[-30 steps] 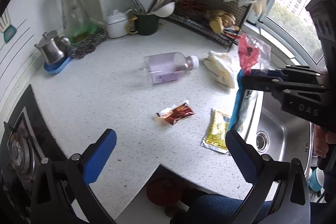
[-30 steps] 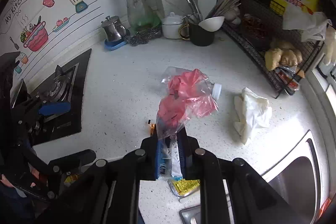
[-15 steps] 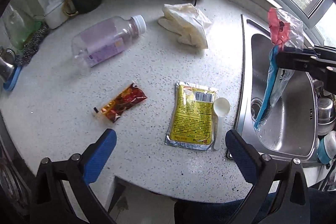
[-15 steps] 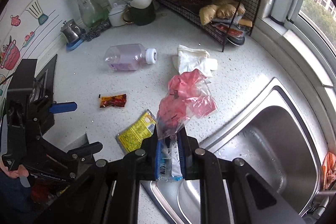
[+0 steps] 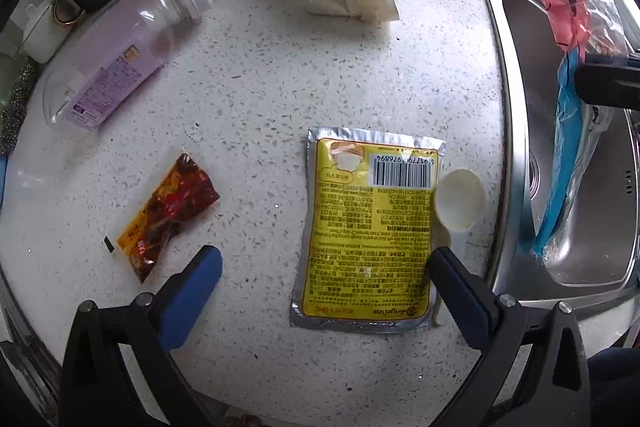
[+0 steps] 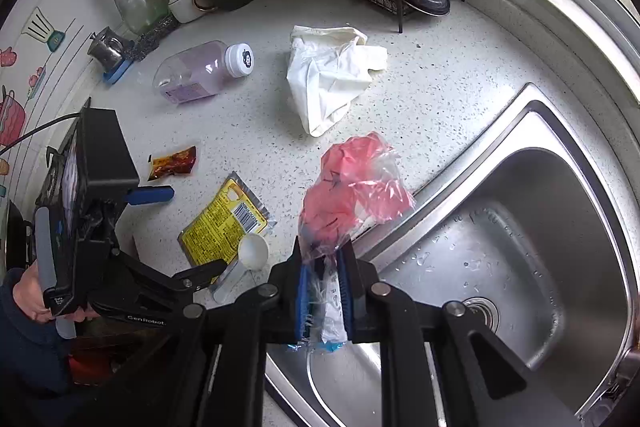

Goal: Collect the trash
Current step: 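Grasp the yellow food packet with the left tool while the right tool holds the toothbrush packet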

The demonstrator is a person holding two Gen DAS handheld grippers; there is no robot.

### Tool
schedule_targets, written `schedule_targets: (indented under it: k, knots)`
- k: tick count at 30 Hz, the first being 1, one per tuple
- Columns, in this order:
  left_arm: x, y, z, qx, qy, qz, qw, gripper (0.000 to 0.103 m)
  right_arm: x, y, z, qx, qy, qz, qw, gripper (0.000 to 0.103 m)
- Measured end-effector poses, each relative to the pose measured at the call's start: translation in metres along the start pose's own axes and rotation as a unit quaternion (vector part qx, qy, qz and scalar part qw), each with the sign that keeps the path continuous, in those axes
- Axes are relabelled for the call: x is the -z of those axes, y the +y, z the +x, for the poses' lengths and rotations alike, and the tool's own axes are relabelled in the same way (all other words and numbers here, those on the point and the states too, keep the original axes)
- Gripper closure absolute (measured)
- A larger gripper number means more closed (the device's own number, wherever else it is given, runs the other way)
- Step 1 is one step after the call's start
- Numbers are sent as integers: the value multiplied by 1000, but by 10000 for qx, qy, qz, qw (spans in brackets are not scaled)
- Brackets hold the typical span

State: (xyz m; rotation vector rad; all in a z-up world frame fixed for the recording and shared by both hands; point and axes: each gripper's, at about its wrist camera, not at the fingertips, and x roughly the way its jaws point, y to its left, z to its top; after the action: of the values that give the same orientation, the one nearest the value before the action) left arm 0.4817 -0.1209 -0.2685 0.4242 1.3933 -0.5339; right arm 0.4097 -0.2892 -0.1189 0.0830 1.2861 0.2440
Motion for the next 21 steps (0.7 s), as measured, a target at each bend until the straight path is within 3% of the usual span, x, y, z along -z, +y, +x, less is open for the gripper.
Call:
schedule_targets:
  k: [10, 15, 21]
  knots:
    - [-14, -12, 4, -118, -53, -17, 9999, 3, 3, -6, 2, -242, -23, 82, 9997, 90]
    - [-25, -6, -11, -107, -166, -59, 9998, 45, 6, -6, 4, -276, 11, 90, 9996, 90]
    - [-21, 5, -18, 5, -210, -293, 9994, 55, 5, 3, 2, -262, -24, -24, 9997, 90]
